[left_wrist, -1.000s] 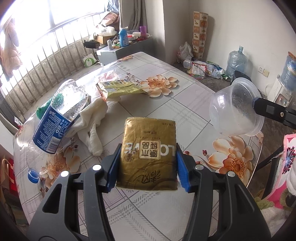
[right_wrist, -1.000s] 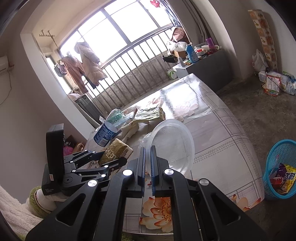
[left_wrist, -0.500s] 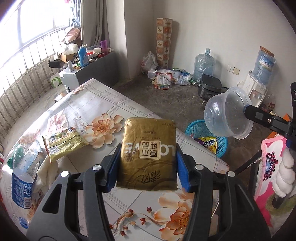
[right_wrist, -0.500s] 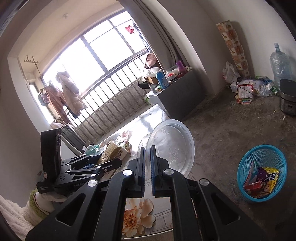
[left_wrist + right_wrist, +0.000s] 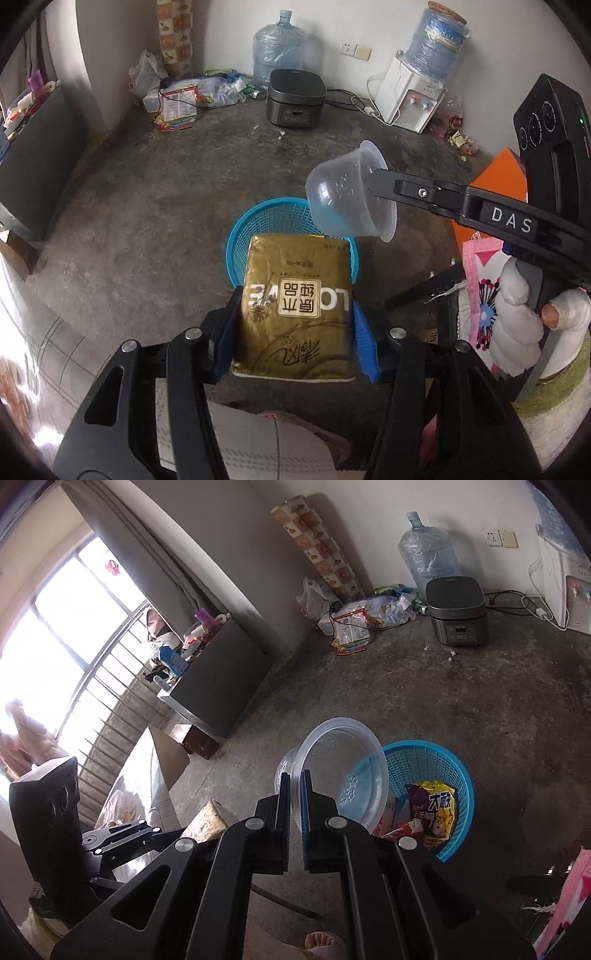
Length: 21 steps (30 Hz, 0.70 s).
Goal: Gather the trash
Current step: 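Open both grippers over the blue wastebasket to drop the bowl and tissue pack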
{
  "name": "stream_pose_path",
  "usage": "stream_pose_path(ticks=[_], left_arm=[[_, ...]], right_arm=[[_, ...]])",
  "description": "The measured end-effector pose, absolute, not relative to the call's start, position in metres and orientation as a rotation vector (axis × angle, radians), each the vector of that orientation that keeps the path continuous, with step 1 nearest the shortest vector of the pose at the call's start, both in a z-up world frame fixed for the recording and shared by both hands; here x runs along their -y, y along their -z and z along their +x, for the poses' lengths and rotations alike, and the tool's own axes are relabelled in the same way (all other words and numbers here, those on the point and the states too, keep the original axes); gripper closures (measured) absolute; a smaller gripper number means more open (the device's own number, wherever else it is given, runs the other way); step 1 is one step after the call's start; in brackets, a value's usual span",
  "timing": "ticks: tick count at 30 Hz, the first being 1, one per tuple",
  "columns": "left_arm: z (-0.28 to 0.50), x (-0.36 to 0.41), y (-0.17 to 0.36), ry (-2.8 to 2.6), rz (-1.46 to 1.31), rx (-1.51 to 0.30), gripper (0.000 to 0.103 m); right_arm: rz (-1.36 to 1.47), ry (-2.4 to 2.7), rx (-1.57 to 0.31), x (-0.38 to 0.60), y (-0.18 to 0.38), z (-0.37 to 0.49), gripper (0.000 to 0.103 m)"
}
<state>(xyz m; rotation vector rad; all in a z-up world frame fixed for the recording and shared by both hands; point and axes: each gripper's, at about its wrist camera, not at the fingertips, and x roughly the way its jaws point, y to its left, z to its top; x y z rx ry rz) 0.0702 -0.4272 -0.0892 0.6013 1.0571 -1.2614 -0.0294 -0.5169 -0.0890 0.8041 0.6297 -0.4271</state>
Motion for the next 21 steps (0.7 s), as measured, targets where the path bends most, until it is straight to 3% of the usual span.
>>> stream_pose_path(ticks=[2,4,5,7,12,21], left_arm=[[0.071,0.458,0.112,1.26,0.627,-1.107,0.052],[0.071,0.483,0.134,1.259,0.65,-1.11,0.042],[0.074,0.493,0.143,1.236,0.648,-1.116,0.03],[0.083,0.504,0.153,1.183,0.604,-1.122,0.03],[0.091,0.502,0.14,1.183,0.536,-1.106,0.03],[0.098,0.454,0.067,1.218,0.416,-0.952,0.03]], right_arm=[[0.836,0.441,-0.692,0.542,0.117,-0.017,0.097],[0.892,0.466,-0.767,0.57,0.153,-0.002,0.095],[0.917,0.491,-0.799,0.583,0.173,0.004,0.084],[0.954,0.547,-0.881,0.604,0.215,0.01,0.061],[0.999,0.643,-0.946,0.615,0.267,-0.002,0.061],[1.015,0.657,-0.738,0.592,0.225,-0.034,0.061]])
